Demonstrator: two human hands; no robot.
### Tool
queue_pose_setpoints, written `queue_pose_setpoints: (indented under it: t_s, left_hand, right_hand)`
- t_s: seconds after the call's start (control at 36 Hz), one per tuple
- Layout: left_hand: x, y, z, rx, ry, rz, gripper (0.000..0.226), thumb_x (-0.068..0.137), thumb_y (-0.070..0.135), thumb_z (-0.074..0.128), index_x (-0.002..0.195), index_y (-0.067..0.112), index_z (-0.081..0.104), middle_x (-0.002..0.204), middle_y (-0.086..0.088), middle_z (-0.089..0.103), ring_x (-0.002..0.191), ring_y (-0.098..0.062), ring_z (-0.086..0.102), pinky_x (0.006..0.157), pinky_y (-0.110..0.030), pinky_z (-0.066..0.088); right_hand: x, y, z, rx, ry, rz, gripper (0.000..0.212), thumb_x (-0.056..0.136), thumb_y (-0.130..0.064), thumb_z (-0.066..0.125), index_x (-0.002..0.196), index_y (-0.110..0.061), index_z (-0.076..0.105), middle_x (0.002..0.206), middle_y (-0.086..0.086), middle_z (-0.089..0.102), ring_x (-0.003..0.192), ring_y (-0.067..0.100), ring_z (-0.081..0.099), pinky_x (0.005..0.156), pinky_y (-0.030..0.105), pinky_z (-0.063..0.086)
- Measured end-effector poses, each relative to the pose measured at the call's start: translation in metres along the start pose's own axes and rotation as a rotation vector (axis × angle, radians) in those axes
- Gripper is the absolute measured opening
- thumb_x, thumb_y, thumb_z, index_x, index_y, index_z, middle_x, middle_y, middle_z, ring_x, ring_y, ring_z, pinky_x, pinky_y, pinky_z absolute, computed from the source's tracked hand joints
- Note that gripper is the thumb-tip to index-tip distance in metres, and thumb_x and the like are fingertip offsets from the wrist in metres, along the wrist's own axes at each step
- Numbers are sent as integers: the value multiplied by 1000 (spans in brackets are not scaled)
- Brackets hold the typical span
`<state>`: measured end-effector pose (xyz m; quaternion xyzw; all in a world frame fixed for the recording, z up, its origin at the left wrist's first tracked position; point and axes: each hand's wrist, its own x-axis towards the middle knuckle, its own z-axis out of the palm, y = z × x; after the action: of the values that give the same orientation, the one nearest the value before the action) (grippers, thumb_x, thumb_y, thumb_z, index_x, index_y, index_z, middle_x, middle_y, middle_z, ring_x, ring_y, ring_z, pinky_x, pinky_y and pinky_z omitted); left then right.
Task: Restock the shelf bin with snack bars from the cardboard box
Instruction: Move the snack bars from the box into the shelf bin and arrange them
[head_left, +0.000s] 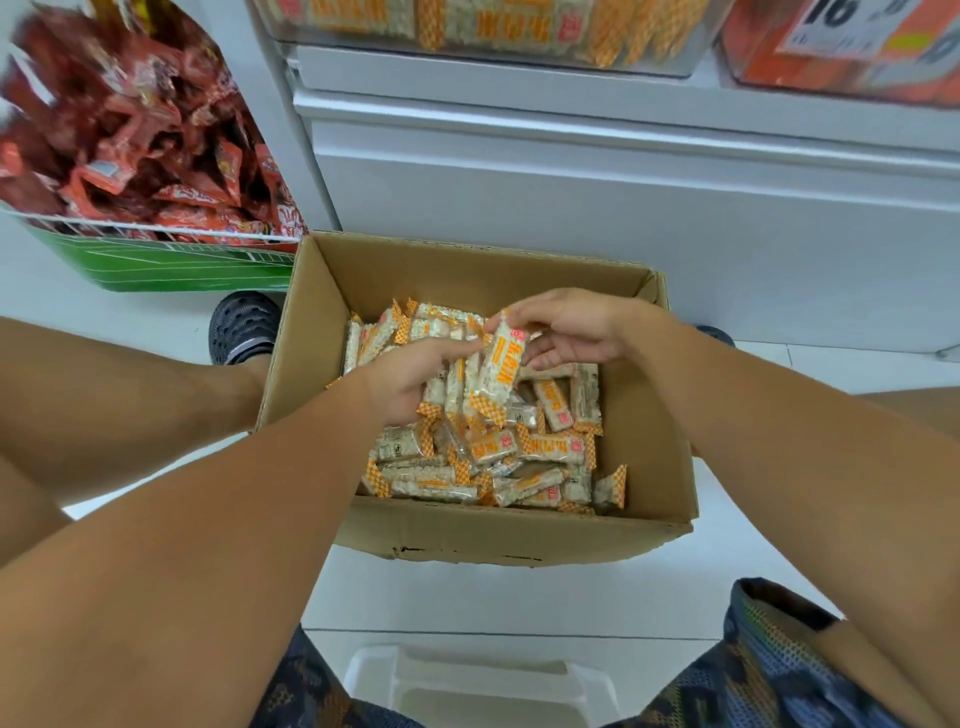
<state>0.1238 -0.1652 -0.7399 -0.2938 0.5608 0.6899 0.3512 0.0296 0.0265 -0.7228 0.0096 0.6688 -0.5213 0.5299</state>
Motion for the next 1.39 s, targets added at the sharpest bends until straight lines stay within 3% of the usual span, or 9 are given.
queue_pose_setpoints:
  t_s: [0.14, 0.28, 0.47, 0.67, 0.92, 1.0, 1.08, 1.19, 1.39]
  left_hand:
    - [-2, 1, 0, -129, -108, 27, 54, 86, 37, 69, 131, 9, 61, 123, -15, 68, 117, -32, 64, 100, -49, 51]
    - [-2, 0, -1, -145, -29, 36, 54, 79, 34, 76, 125, 9, 64, 118, -15, 70, 111, -31, 67, 95, -45, 54]
    - [80, -23, -50, -146, 148, 20, 113, 38, 58, 97, 136, 20, 56, 141, -10, 57, 128, -29, 56, 102, -56, 45]
    - [30, 7, -21, -392, 289, 101, 80, 88, 76, 32, 132, 15, 58, 114, -14, 72, 98, -34, 72, 76, -52, 58]
    - [20, 14, -8, -300, 428, 174, 42, 105, 40, 40, 107, 8, 67, 94, -10, 75, 71, -23, 74, 55, -34, 59]
    - [26, 15, -12, -249, 460, 163, 58, 95, 55, 36, 129, 15, 61, 122, -10, 68, 103, -29, 69, 88, -49, 56]
    - [13, 22, 1, -119, 467, 178, 80, 91, 73, 26, 154, 23, 26, 155, -4, 36, 138, -31, 39, 112, -50, 31]
    - [1, 22, 12, 38, 490, 281, 78, 98, 67, 25, 154, 15, 16, 155, -10, 33, 139, -29, 34, 108, -42, 29]
    - [-9, 33, 18, 59, 448, 315, 90, 92, 74, 32, 156, 13, 15, 159, -5, 26, 145, -26, 28, 113, -43, 26]
  right_hand:
    - [16, 7, 13, 140, 226, -109, 33, 89, -15, 73, 120, -10, 63, 111, 7, 68, 94, 18, 67, 77, 26, 58]
    - [22, 12, 31, 175, 371, -110, 34, 82, -12, 80, 108, -2, 61, 98, 10, 67, 78, 14, 70, 66, 23, 59]
    - [20, 11, 48, 160, 333, -132, 23, 84, -11, 78, 106, -5, 75, 86, 5, 73, 70, 13, 67, 77, 29, 61]
    - [22, 13, 60, 409, 249, -37, 44, 78, -20, 82, 118, -10, 67, 115, 10, 72, 95, 20, 66, 95, 38, 54]
    - [21, 20, 84, 533, 102, -79, 28, 107, -31, 43, 129, -23, 59, 116, 5, 71, 104, 25, 67, 97, 49, 53]
    - [28, 25, 96, 505, 169, -87, 29, 108, -33, 39, 133, -30, 54, 135, 5, 64, 116, 26, 64, 96, 49, 53]
    - [29, 23, 102, 421, 225, -89, 52, 103, -42, 46, 153, -39, 31, 160, -2, 36, 142, 28, 40, 109, 57, 41]
    - [19, 10, 105, 233, 296, -148, 51, 108, -44, 33, 157, -37, 22, 164, -8, 21, 149, 26, 25, 119, 49, 19]
    - [21, 4, 113, 148, 371, -251, 53, 108, -47, 25, 159, -38, 14, 166, -7, 17, 152, 19, 16, 120, 43, 18]
